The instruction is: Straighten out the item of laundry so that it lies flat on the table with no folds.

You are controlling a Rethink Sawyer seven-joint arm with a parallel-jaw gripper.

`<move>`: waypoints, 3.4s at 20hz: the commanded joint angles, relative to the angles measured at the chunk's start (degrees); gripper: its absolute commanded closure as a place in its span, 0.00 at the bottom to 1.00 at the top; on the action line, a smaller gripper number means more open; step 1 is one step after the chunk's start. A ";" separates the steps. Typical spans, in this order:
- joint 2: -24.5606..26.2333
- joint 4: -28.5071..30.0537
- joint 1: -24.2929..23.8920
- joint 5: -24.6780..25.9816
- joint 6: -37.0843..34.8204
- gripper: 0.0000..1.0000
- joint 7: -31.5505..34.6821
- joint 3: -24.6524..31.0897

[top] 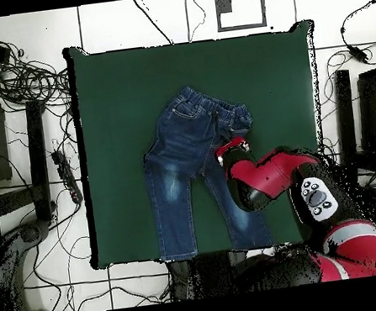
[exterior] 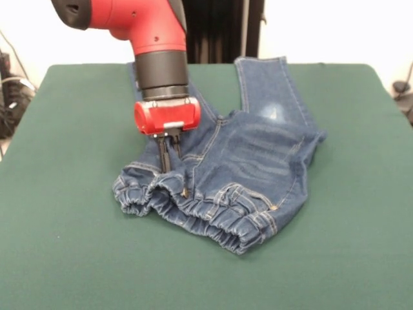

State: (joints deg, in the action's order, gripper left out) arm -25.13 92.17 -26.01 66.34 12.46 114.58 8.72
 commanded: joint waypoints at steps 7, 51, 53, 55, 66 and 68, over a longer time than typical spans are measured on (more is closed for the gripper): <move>-7.75 2.63 6.81 -9.33 8.47 1.00 3.89 -5.42; -5.50 -0.90 9.65 -10.13 19.23 1.00 1.35 -7.78; -5.60 -0.97 9.74 -9.85 18.52 0.00 1.50 -7.75; -5.72 -1.04 9.86 -9.76 17.85 0.00 1.63 -7.74; -5.98 -0.97 10.13 -9.77 17.29 0.00 1.71 -8.02; -5.93 -0.79 10.28 -10.11 17.70 0.00 1.33 -8.38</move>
State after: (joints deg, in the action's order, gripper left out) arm -32.90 92.20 -18.70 54.28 30.92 114.58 -1.63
